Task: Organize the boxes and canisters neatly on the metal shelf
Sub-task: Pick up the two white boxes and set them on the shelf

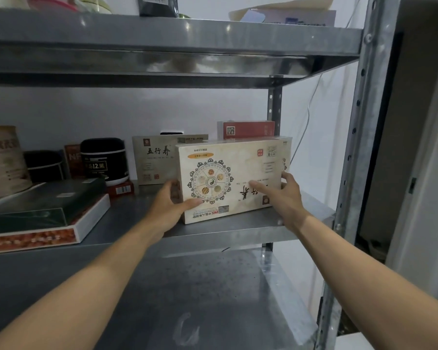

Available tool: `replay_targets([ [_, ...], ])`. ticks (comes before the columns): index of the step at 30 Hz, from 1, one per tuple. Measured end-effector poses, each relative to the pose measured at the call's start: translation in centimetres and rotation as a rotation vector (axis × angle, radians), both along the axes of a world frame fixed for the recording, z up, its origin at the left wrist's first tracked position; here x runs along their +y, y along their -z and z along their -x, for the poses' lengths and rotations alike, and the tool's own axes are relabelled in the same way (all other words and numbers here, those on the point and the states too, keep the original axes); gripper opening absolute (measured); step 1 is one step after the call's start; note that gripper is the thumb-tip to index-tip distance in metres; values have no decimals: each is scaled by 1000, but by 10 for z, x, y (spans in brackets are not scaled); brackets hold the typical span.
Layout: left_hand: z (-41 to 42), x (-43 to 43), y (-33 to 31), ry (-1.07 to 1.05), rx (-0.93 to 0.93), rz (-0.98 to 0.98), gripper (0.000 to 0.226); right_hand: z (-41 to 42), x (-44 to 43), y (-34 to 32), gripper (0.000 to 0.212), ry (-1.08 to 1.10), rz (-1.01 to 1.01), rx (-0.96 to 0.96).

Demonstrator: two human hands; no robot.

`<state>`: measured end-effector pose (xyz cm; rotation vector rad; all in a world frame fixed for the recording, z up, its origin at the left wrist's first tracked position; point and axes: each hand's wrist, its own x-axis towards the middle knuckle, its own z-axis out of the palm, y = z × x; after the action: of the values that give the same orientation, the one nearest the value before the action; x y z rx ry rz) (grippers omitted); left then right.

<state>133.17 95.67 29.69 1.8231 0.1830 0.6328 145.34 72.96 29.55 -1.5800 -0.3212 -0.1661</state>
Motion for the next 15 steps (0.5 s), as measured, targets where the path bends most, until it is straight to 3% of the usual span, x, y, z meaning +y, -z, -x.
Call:
replay_targets([
  [3, 9, 6, 2, -3, -57, 114, 46, 15, 7, 1, 82, -22, -21, -46],
  [6, 19, 7, 4, 10, -94, 194, 53, 31, 24, 3, 103, 50, -112, -82],
  [9, 26, 9, 5, 13, -103, 261, 49, 49, 40, 0, 114, 145, -282, -4],
  [15, 39, 0, 5, 73, -88, 344, 44, 72, 66, -11, 121, 46, -701, 183],
])
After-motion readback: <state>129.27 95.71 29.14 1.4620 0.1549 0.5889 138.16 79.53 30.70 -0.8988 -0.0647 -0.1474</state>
